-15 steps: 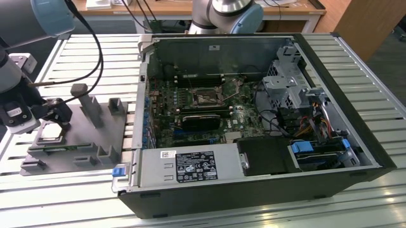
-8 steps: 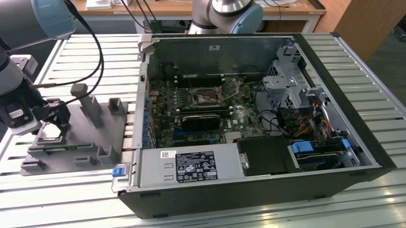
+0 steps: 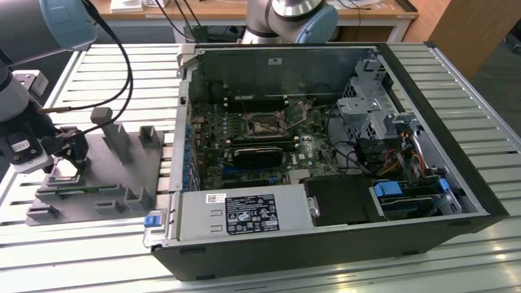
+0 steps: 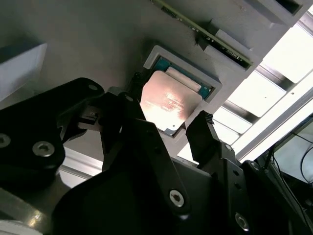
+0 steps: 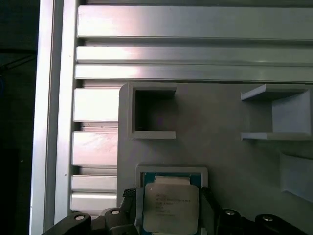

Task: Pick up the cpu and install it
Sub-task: 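Pick up the cpu and move it towards the insertion slot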

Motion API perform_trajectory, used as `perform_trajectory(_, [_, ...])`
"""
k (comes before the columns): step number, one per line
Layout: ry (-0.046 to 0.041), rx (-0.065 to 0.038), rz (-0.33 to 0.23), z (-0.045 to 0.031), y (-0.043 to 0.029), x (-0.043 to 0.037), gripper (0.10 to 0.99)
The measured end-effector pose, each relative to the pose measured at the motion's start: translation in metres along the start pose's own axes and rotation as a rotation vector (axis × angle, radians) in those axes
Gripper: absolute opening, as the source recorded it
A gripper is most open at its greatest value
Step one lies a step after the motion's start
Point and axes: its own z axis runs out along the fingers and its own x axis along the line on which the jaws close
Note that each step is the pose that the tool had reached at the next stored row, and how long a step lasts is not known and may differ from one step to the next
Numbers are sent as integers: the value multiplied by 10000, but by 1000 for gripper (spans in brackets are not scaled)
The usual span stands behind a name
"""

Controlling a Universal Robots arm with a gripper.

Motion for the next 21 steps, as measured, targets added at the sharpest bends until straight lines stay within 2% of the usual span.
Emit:
perform_trajectory(7, [1,-45,1,15,2,1,612])
perform_trajectory(8, [3,-64,-1,16,1,0,545])
perform_trajectory(11, [2,-117,-14,18,2,0,545])
perform_trajectory(21, [1,-132,-30,-10,3,-2,545])
